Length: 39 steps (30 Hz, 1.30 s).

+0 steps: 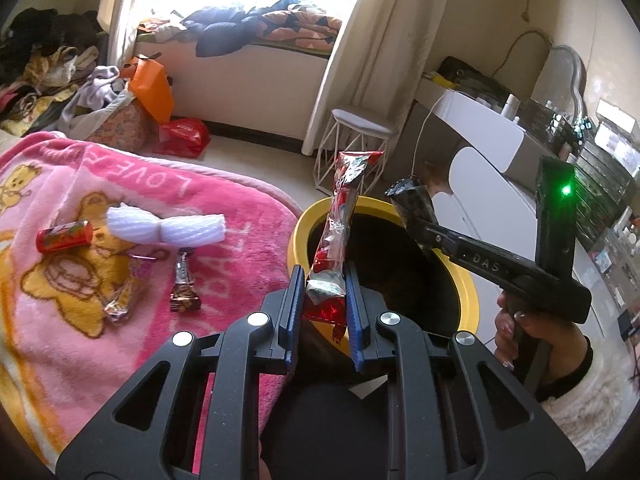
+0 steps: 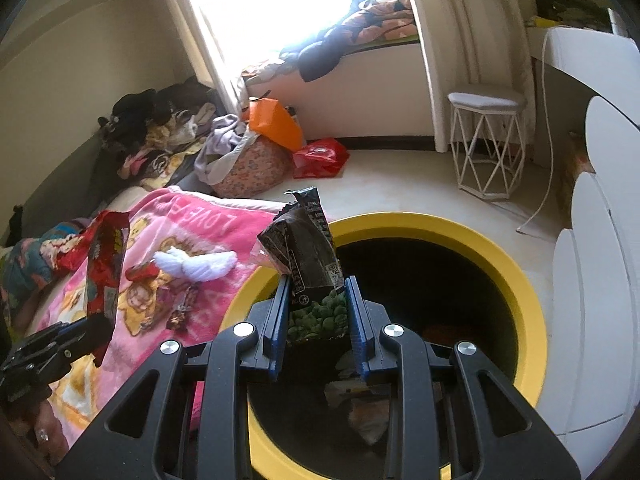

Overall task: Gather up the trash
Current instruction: 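Lift both held wrappers and carry them over the yellow bin, then open both grippers to drop the wrappers into the bin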

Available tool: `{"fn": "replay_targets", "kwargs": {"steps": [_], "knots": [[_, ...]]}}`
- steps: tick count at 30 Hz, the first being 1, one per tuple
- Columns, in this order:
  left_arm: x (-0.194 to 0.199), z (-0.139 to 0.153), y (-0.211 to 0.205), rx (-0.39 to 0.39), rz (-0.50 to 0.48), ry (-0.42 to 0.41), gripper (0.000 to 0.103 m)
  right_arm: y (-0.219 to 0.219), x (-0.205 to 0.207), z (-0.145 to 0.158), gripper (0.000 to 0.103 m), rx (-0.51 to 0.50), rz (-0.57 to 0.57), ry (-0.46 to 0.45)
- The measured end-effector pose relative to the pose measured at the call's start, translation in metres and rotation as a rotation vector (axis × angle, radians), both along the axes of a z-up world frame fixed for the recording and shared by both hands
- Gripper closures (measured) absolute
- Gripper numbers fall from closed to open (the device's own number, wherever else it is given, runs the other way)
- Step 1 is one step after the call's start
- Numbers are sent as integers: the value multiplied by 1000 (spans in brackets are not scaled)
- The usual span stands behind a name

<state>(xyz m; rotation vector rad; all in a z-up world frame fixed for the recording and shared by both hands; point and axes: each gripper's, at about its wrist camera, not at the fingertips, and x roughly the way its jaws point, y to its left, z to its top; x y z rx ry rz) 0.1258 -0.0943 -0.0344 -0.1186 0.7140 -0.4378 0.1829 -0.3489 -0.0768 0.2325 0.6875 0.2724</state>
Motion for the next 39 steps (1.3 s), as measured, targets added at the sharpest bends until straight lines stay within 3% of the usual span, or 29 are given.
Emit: {"fn": "replay_targets", "kwargs": {"steps": [15, 33, 36, 39], "knots": [[11, -9, -31, 0, -46, 17, 88, -31, 5, -13, 76, 39, -109, 37], [41, -24, -57, -4, -60, 69, 88, -46, 13, -29, 74, 73, -145, 79], [49, -27, -61, -3, -60, 78, 88, -47, 14, -30, 70, 75, -145, 82], [56, -27, -64, -2, -58, 82, 86, -48, 15, -31, 58, 82, -142, 89]]}}
